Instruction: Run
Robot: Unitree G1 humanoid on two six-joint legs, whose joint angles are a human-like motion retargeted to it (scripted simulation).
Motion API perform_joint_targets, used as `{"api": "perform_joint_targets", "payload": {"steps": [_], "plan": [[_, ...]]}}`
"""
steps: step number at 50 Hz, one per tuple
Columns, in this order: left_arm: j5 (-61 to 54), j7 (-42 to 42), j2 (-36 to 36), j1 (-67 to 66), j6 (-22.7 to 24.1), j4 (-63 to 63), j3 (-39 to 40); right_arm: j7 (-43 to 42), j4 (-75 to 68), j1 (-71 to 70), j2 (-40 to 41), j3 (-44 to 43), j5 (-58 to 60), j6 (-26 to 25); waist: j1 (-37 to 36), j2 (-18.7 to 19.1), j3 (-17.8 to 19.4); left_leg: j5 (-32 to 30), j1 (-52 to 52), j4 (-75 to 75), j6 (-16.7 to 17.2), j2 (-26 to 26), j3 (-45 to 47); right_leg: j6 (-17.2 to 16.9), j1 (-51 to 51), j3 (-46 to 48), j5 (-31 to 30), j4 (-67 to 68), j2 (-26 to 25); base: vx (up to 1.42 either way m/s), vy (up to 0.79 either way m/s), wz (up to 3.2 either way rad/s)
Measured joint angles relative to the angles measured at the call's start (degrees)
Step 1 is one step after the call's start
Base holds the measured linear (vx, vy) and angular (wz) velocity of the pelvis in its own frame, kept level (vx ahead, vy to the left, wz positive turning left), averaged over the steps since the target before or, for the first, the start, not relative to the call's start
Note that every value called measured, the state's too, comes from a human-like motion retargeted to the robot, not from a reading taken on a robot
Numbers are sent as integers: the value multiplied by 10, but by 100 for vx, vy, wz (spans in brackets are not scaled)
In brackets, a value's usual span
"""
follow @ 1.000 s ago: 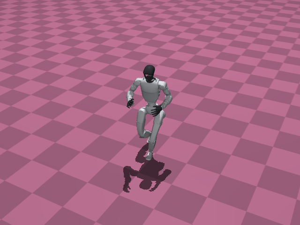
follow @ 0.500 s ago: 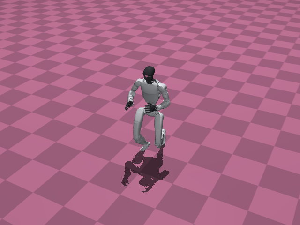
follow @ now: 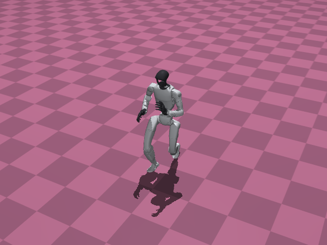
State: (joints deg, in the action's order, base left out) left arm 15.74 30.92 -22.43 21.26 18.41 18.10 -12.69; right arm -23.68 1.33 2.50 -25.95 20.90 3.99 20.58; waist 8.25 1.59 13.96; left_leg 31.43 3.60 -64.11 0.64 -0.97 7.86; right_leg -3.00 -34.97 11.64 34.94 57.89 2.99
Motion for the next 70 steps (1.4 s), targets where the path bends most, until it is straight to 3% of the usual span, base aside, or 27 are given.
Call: {"api": "perform_joint_targets", "payload": {"steps": [4,6,8,12,15,17,20,23,25,28,31,33,35,37,40,43,45,48,50,53,55,57,60,65,68,70], "plan": [[-9,-3,18,-69,-14,-23,-18,-27,23,-28,-5,-8,6,4,-29,10,17,-49,41,-232,-28,-79,10,60,41,-10,57,94,-39,-6,-8,-4],[-18,-12,26,-112,-28,-51,-27,-52,34,-70,-11,-21,23,0,-55,13,31,-16,104,-327,-62,-114,11,87,79,-15,109,119,-51,-4,-9,-2],[-29,-30,33,-153,-34,-79,-32,-78,39,-115,-13,-35,40,-4,-83,12,32,32,188,-354,-90,-127,15,91,122,-23,133,104,-59,-1,-3,-1],[-51,-71,26,-239,-14,-95,-26,-106,63,-146,-12,-54,42,8,-126,-21,17,84,292,-182,-91,-66,63,28,221,-48,94,39,-33,5,5,13],[-56,-89,17,-278,-6,-91,-20,-106,74,-143,-14,-56,51,15,-138,-58,5,69,305,33,-66,26,89,-35,272,-49,21,41,28,4,9,22],[-54,-82,19,-285,-9,-84,-16,-97,72,-134,-13,-49,55,15,-133,-81,3,57,292,80,-76,81,86,-56,280,-52,-25,111,75,0,3,7],[-33,-53,26,-269,-17,-67,-5,-81,58,-99,-4,-37,63,9,-119,-97,9,97,268,12,-120,120,69,-49,260,-54,-80,273,139,-3,3,-16],[3,-1,24,-177,-42,-53,13,-62,35,-70,7,-29,71,-1,-84,-107,26,158,205,-4,-148,151,48,-5,168,-73,-43,392,198,-3,6,-15],[10,21,20,-99,-56,-47,21,-47,25,-49,9,-18,65,1,-53,-103,27,165,147,26,-139,161,25,23,90,-75,6,397,211,0,0,0],[1,24,10,-14,-48,-33,25,-26,22,-19,2,-4,33,5,-14,-65,17,133,56,76,-86,120,-2,30,12,-34,39,261,151,4,-4,-2],[-2,16,1,19,-18,-25,7,-5,11,2,-7,2,5,3,0,-22,3,55,9,59,-27,48,-9,6,-8,-5,17,62,50,2,-9,-10],[-2,10,2,16,-5,-22,-5,-2,8,5,-10,4,-8,4,-3,2,-2,-1,11,-14,-4,-4,-10,5,1,2,-3,-3,-6,-5,-8,-11],[-7,4,12,-9,-3,-24,-18,-7,15,0,-10,7,-12,7,-12,9,1,-45,24,-118,-6,-42,-4,25,17,-1,2,25,-30,-6,-7,-2],[-17,-6,23,-48,-10,-37,-28,-22,27,-22,-13,1,-8,9,-33,12,9,-52,65,-230,-26,-79,-3,53,50,-7,36,65,-47,-4,-8,2],[-33,-29,34,-113,-27,-70,-34,-53,44,-82,-23,-17,16,5,-74,8,22,7,166,-339,-71,-112,-5,78,115,-20,99,86,-60,-2,-7,7],[-51,-62,36,-180,-26,-93,-25,-79,58,-139,-26,-36,32,6,-111,-14,21,69,268,-289,-97,-88,20,60,184,-38,118,63,-48,0,0,0],[-60,-83,31,-224,-19,-98,-16,-92,70,-159,-27,-44,36,10,-131,-34,16,88,310,-190,-94,-53,45,30,230,-44,105,44,-26,6,6,15],[-68,-101,25,-261,-13,-96,-11,-96,76,-162,-23,-46,48,13,-143,-70,6,79,322,-17,-80,31,67,-24,276,-45,46,62,35,4,8,19],[-66,-98,28,-263,-16,-89,-9,-84,65,-150,-13,-38,55,11,-138,-91,4,72,307,19,-90,78,67,-47,281,-47,-10,133,81,-2,6,5],[-40,-70,32,-223,-25,-68,3,-57,29,-106,5,-25,67,-4,-117,-105,11,119,263,-17,-129,118,56,-36,242,-49,-75,297,153,-2,4,-9],[-12,-43,26,-161,-37,-54,12,-38,-3,-76,16,-19,76,-16,-92,-111,18,158,214,-16,-144,139,44,-12,185,-59,-61,379,192,-2,7,-4],[1,-19,20,-75,-52,-54,17,-18,-31,-54,23,-10,72,-20,-60,-110,21,159,151,27,-133,153,23,10,110,-65,-22,392,205,0,0,0],[-4,-9,12,16,-50,-50,20,8,-49,-21,19,3,41,-19,-22,-79,15,127,55,83,-84,124,-7,19,26,-33,16,287,159,4,-3,-3],[-15,-24,13,33,-9,-50,-12,19,-52,0,4,2,0,-22,-11,-12,7,5,2,-22,-3,5,-16,7,10,6,-5,41,6,-1,-8,-19],[-30,-41,31,-25,-13,-68,-33,-5,-32,-22,-1,-11,3,-19,-31,3,17,-47,31,-192,-9,-54,-14,52,46,0,28,82,-34,-5,-7,-21],[-43,-60,43,-69,-23,-85,-40,-30,-14,-57,-8,-30,14,-23,-52,12,31,-45,79,-297,-30,-98,-17,86,82,-2,70,103,-54,-3,-9,-22]]}}
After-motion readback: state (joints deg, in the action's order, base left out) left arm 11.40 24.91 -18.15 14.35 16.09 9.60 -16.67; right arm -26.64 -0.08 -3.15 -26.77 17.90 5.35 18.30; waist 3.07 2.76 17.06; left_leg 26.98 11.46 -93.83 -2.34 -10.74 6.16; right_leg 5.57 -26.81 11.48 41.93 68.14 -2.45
